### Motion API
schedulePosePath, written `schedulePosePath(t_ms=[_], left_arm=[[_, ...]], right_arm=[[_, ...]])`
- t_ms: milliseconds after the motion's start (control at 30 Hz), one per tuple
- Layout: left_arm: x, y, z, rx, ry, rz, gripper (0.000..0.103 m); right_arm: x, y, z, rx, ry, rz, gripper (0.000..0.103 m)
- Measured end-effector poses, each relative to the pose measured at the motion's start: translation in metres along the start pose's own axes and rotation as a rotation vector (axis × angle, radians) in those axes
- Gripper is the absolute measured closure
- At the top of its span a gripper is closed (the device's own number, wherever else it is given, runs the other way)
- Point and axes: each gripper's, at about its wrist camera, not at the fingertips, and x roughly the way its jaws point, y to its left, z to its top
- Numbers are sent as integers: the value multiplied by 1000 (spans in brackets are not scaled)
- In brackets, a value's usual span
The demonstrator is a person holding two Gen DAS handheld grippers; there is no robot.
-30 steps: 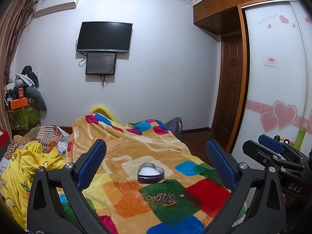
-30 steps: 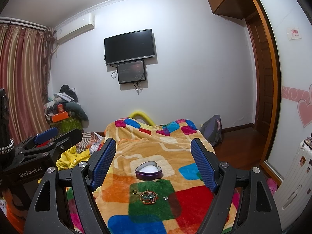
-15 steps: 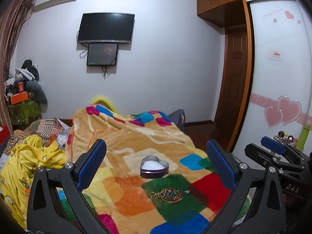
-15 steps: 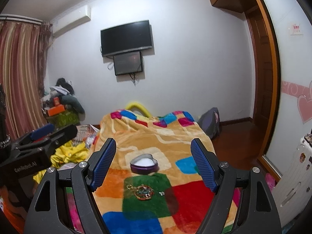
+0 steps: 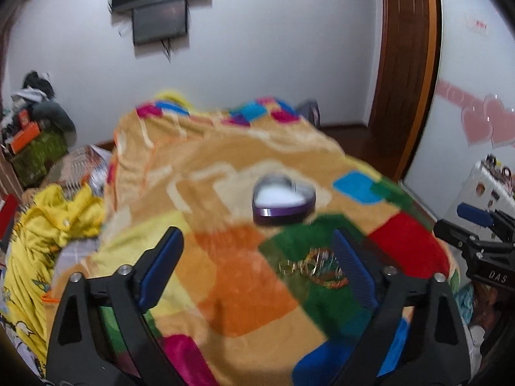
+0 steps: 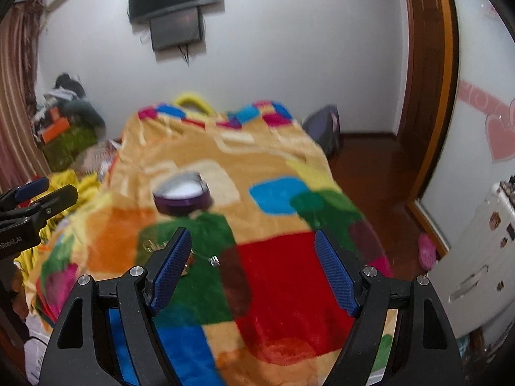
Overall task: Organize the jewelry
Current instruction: 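Grasp a gold ring with the left tool while the right tool grasps a silver earring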
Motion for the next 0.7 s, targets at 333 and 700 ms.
schedulePosePath(t_ms=[333, 700], left_arm=[[66, 4, -25, -29, 216, -93, 36], [89, -7, -24, 14, 257, -194, 69]], right_arm=[[61, 3, -19, -17, 171, 91, 28], [88, 9, -23, -29, 231, 169, 57]])
